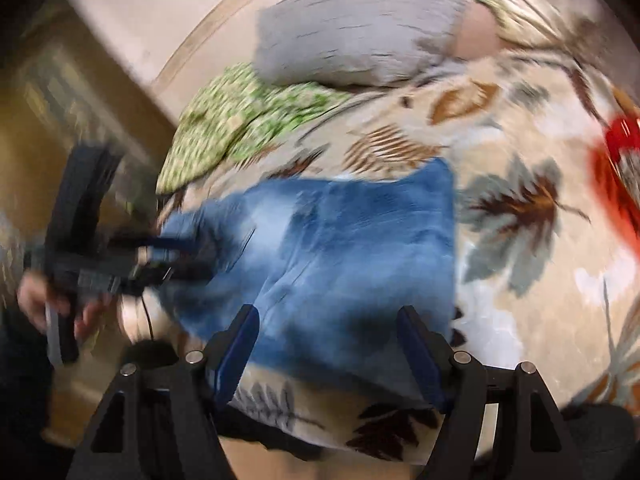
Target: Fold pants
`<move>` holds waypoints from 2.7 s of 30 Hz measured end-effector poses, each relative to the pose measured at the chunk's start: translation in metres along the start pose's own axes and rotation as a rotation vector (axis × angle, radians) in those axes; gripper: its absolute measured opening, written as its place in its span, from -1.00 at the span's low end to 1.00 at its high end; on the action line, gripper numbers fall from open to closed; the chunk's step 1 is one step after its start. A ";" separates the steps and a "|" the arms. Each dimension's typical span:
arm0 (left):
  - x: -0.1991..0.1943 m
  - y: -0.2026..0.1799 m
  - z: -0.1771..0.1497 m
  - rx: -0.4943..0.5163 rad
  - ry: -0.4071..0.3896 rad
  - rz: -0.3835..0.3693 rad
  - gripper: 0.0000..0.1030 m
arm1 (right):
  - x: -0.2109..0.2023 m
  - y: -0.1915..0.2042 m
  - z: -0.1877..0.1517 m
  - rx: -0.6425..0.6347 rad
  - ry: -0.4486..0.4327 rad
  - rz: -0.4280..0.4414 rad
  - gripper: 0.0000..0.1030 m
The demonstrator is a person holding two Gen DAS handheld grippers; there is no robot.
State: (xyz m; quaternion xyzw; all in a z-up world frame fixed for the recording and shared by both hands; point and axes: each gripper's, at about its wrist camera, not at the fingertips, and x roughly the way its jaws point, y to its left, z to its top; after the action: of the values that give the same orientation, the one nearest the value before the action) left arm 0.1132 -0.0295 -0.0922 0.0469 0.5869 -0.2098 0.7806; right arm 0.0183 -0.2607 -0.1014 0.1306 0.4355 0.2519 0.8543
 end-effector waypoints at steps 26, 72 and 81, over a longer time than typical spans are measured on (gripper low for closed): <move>0.090 -0.012 0.055 -0.035 0.059 -0.068 -0.64 | 0.040 0.010 -0.027 -0.268 0.155 -0.212 0.07; 0.006 0.290 0.002 -0.368 0.062 -0.124 0.87 | 0.206 0.312 -0.018 -0.935 0.258 -0.016 0.57; 0.010 0.271 0.006 -0.199 0.052 -0.209 -0.78 | 0.241 0.307 -0.025 -0.954 0.237 -0.113 0.00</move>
State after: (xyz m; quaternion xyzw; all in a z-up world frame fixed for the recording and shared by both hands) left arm 0.2243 0.2118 -0.1468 -0.0865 0.6266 -0.2295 0.7398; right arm 0.0200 0.1278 -0.1434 -0.3284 0.3720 0.3897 0.7758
